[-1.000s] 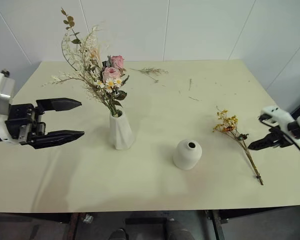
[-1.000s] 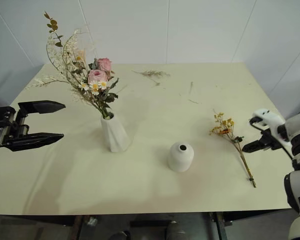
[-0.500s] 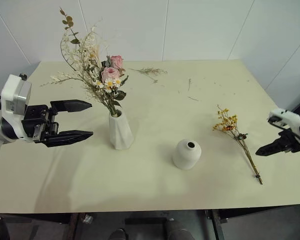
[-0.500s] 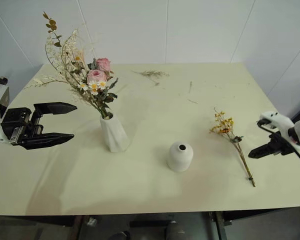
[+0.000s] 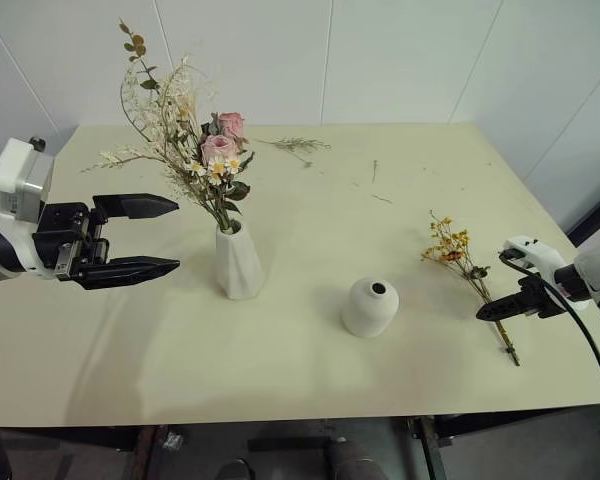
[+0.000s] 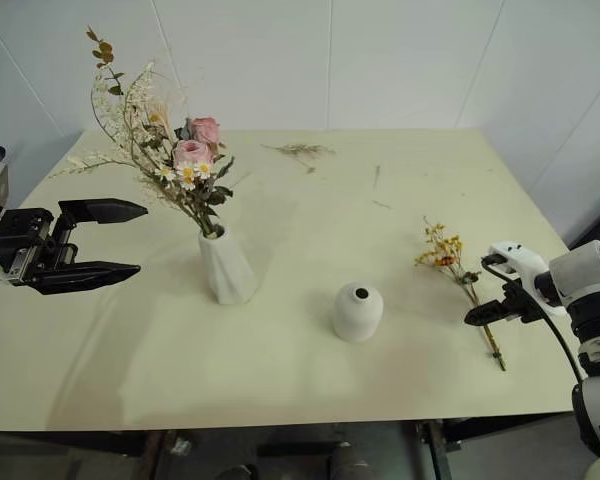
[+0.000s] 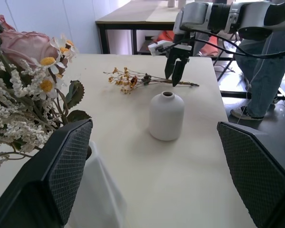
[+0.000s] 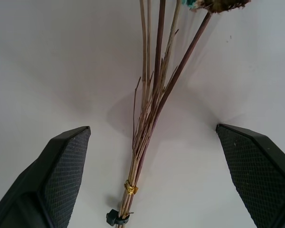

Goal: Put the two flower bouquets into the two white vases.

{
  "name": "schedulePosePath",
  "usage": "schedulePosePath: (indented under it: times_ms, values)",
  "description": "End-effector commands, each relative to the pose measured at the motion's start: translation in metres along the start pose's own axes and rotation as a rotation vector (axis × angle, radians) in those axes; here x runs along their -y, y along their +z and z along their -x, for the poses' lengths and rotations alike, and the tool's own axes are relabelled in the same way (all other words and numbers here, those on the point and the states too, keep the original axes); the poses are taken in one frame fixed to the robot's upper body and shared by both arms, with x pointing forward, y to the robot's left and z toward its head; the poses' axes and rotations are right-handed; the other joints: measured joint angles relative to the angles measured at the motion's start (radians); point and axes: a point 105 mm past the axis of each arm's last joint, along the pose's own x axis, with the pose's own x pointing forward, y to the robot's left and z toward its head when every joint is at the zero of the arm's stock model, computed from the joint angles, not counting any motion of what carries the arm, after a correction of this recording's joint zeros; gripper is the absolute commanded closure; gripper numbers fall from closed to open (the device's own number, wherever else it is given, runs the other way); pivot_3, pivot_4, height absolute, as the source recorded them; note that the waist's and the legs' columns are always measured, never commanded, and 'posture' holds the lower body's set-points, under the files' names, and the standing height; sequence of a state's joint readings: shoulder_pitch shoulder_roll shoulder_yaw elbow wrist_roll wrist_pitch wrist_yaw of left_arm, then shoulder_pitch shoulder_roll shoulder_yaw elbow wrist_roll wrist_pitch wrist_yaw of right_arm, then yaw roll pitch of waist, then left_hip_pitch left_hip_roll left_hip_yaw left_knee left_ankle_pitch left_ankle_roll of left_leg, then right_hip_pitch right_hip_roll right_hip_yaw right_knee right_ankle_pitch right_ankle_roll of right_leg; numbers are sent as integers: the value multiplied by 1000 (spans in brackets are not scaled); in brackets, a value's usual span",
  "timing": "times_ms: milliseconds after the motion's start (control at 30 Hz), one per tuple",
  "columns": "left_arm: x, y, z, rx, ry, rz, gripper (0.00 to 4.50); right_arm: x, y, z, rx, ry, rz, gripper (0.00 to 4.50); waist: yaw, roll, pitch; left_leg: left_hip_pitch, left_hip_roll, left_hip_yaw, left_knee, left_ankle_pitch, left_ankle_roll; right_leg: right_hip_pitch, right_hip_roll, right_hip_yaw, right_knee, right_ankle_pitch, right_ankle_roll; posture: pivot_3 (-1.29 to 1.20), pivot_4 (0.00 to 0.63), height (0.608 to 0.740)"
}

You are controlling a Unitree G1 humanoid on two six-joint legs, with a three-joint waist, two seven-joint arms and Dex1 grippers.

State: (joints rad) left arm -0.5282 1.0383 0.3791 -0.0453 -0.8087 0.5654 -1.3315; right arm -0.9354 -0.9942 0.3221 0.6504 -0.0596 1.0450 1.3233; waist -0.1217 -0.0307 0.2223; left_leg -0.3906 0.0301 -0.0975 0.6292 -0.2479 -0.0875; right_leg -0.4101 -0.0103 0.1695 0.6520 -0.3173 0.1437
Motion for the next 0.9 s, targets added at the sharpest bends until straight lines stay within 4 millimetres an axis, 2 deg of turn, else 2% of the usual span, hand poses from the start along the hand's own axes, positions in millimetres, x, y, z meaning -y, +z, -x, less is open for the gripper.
schedulePosePath:
  times_ms: [33, 133, 233, 367, 400, 500, 567, 667, 733, 800, 900]
  values:
    - [2, 12, 2, 6, 10, -60, 0, 8, -7, -7, -16, -43, 4, 893, -1, -2, -1, 0, 0, 0, 1, 0, 0, 1, 0, 0, 0, 0, 0, 0, 150, 740]
    - [1, 12, 2, 9, 15, -66, 0, 9, -5, -8, -14, -48, 24, 1848, -2, -2, -1, 0, 0, 0, 1, 0, 0, 1, 0, 0, 0, 1, 1, 0, 150, 740]
    - [1, 12, 1, 13, 18, -70, 0, 6, -1, -8, -7, -39, 51, 3019, -3, -2, -1, 0, 0, 0, 0, 0, 0, 1, 0, 0, 0, 0, 0, 0, 150, 740]
    - [-1, 10, 0, 20, 19, -73, 0, -1, 10, -3, 37, -18, 100, 4303, -10, -2, -1, 0, 0, 0, -2, 0, 0, 0, 0, 0, 0, 0, 0, 0, 150, 740]
    - [-1, 10, 0, 20, 18, -73, 0, -6, 15, 1, 65, 10, 114, 4457, -13, -2, -1, 0, 0, 0, -2, 0, 0, 0, 0, 0, 0, 0, 0, 0, 150, 740]
    - [-3, 8, 0, 22, 15, -73, 0, -16, 32, 18, 199, 67, 155, 4457, -15, 0, 0, 0, 0, 0, -2, 0, 0, -1, 0, 0, 0, 0, 0, 0, 150, 740]
    - [-7, 8, 1, 22, 14, -77, 0, -24, 48, 39, 362, 111, 180, 4457, -13, 1, 1, 0, 0, 0, -2, 0, 0, -1, 0, 0, 0, 0, 0, 0, 150, 740]
    - [-16, 9, 2, 24, 18, -89, 0, -44, 72, 75, 687, 190, 315, 4457, -10, 1, 1, 0, 0, 0, -2, 0, 0, -1, 0, 0, 0, 0, 0, 0, 150, 740]
    - [-21, 10, 2, 23, 15, -93, 0, -56, 85, 104, 937, 214, 344, 4457, -8, 1, 1, -1, 0, -1, -2, 0, 0, 0, 0, -1, 0, 0, 0, 0, 150, 740]
    - [-25, 10, 3, 20, 10, -93, 0, -67, 90, 127, 1127, 240, 333, 4457, -6, 1, 1, -1, 0, -1, -2, 0, 0, 0, 0, -1, 0, 0, 0, 0, 150, 740]
    - [-33, 6, 4, 21, 15, -88, 0, -102, 90, 151, 1346, 327, 350, 4457, -6, 1, 1, 0, 0, -2, -3, 0, 0, 0, 1, -1, 1, 0, 0, 0, 150, 740]
